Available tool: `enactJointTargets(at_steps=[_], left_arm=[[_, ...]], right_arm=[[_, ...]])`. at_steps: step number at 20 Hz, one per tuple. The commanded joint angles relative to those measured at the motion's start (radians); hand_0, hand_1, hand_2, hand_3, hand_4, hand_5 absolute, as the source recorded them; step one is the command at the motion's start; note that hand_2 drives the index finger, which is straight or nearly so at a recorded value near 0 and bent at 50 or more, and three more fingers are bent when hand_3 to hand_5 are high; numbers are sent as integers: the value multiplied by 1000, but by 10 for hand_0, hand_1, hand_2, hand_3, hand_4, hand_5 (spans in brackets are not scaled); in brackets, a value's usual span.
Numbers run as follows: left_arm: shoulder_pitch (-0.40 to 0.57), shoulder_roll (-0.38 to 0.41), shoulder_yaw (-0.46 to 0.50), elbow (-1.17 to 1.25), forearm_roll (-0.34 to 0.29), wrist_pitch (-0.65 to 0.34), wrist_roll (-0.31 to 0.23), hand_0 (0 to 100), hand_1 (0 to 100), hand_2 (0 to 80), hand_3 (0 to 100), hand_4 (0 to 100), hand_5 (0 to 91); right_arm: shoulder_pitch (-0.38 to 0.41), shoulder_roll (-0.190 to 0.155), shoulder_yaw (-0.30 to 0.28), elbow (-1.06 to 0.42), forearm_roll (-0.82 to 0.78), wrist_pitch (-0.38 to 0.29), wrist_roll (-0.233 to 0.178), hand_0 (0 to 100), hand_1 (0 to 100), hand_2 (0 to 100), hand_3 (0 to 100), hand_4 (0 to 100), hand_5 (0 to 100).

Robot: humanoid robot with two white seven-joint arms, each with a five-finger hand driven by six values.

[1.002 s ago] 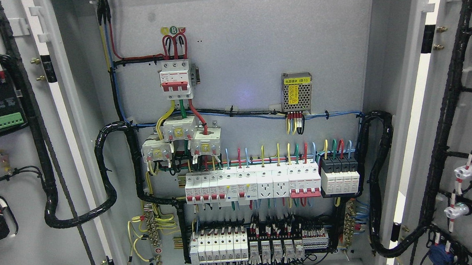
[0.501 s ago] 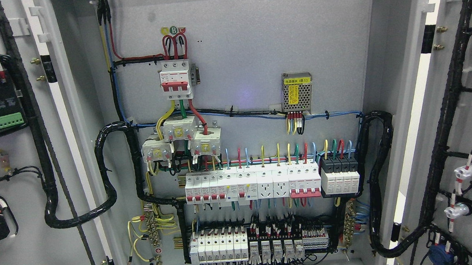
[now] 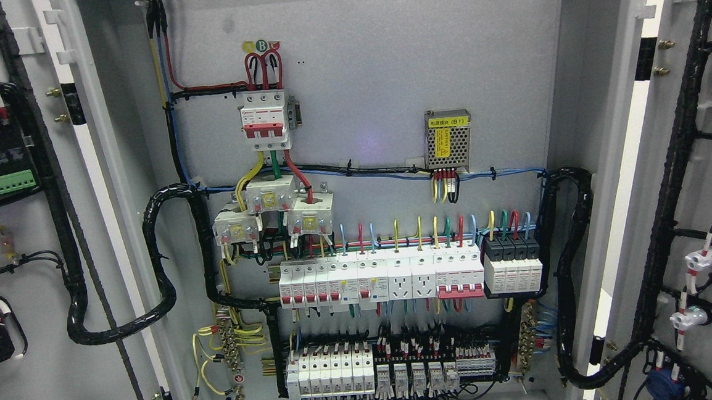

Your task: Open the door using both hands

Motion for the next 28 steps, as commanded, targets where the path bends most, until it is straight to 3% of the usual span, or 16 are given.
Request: enactJointTargets(at_steps=[1,5,8,10,13,19,23,28], left_arm=[[38,-7,-164,-83,-48,0,26,0,0,0,0,31,0],[64,-12,-209,-81,-91,0,27,0,0,0,0,31,0],[93,-10,-220,-81,-110,0,26,0,0,0,0,31,0],[104,-10,-238,-79,-116,0,26,0,0,0,0,31,0],[118,-12,-262,-76,-125,1,27,0,0,0,0,31,0],[179,-59,-293,-37,-229,33,27,0,0,0,0,31,0],[231,-122,-310,16,-327,107,26,0,0,0,0,31,0],[284,-163,-322,71,-370,222,26,0,0,0,0,31,0]], right_arm=[[-61,-10,143,-5,67,-187,0,106,0,0,0,0,0],[-84,-1,238,2,140,-167,-1,106,0,0,0,0,0],[-90,10,307,5,157,-75,-1,107,0,0,0,0,0],[-90,22,354,12,162,-66,-1,107,0,0,0,0,0],[-70,59,397,31,214,-66,-1,107,0,0,0,0,0],[10,112,488,100,259,-67,-1,107,0,0,0,0,0],[74,181,500,177,259,-69,-1,107,0,0,0,0,0],[129,243,575,353,257,-74,-1,107,0,0,0,0,0]])
